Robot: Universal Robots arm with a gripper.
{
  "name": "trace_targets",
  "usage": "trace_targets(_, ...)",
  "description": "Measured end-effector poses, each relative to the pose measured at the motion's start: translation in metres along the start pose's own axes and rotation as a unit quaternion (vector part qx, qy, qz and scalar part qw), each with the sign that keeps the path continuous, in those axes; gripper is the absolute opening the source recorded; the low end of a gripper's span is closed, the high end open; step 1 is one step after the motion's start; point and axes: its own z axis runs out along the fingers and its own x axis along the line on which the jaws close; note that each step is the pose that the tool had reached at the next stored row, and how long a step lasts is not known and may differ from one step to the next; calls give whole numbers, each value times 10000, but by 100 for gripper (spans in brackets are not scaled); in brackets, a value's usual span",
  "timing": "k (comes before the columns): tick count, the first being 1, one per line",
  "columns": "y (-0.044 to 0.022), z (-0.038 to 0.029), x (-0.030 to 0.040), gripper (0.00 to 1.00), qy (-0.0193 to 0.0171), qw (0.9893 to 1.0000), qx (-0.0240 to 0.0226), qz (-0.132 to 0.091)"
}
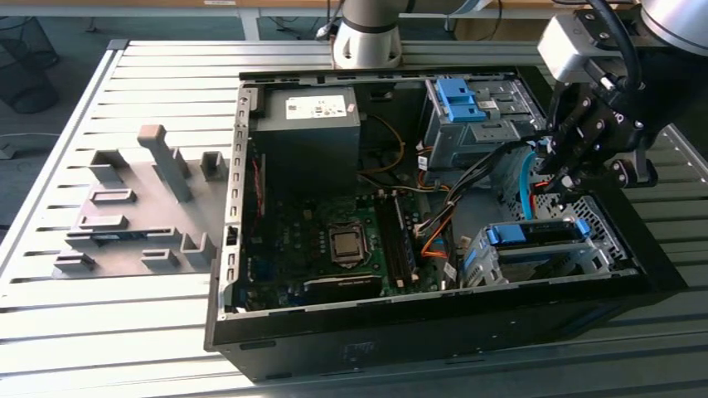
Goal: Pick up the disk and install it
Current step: 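Insert the first disk wire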
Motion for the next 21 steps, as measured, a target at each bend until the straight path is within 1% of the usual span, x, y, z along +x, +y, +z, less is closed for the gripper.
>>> trace_targets(9,0,0,-1,31,0,10000,0,0)
trace_targets(10,-12,0,-1,31,0,10000,0,0)
trace_targets(13,-73,3,-1,31,0,10000,0,0)
trace_targets(15,-98,5,0,31,0,10000,0,0)
trace_targets(17,-112,10,13,31,1,10000,0,-3)
trace_targets(21,-118,23,48,31,7,10000,-1,-19)
